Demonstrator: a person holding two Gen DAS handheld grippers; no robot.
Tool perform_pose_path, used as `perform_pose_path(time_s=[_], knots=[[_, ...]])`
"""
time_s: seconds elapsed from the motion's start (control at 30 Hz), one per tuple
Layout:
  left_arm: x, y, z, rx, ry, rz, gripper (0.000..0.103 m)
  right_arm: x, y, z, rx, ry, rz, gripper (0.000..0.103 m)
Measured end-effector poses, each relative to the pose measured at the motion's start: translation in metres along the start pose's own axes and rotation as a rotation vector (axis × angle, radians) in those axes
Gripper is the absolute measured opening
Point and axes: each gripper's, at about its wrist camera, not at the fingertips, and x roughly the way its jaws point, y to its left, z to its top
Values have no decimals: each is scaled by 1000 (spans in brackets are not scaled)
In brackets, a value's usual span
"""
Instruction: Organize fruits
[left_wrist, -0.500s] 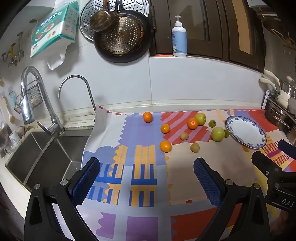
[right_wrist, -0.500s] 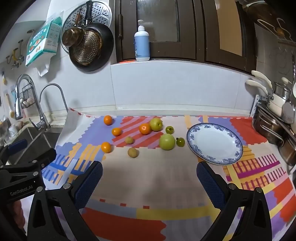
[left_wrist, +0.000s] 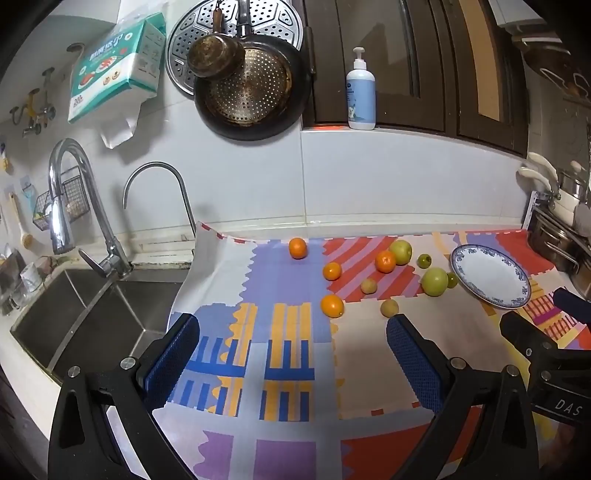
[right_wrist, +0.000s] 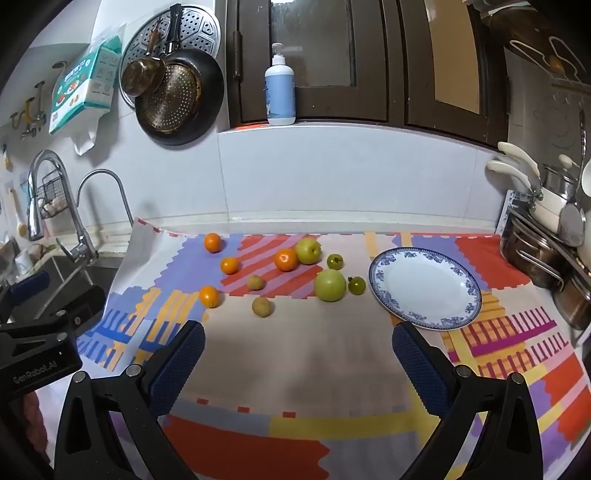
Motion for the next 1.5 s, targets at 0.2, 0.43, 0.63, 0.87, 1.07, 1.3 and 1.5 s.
perform_pose_path(time_s=[0.2,0.43,0.63,0.87,1.07,1.3,1.5], knots=[[0,2,-1,-8,7,-4,103,-1,1,2,-11,-9,-1,102],[0,2,-1,-6,7,-5,103,-1,2,2,-13,-10,-1,102],[0,3,-2,-10,9,-10,103,-1,2,1,-13,-11,-1,102],[0,3,-1,-9,8,-11,103,0,2,2,-12,-13,-2,102],[0,2,-1,-9,10,-13,103,-1,2,2,-13,-13,-2,102],[1,2,-1,-10,11,-15,103,-1,3,2,-13,-14,-2,102],[1,2,-2,-11,13,-17,103,-1,3,2,-14,-14,-2,102]])
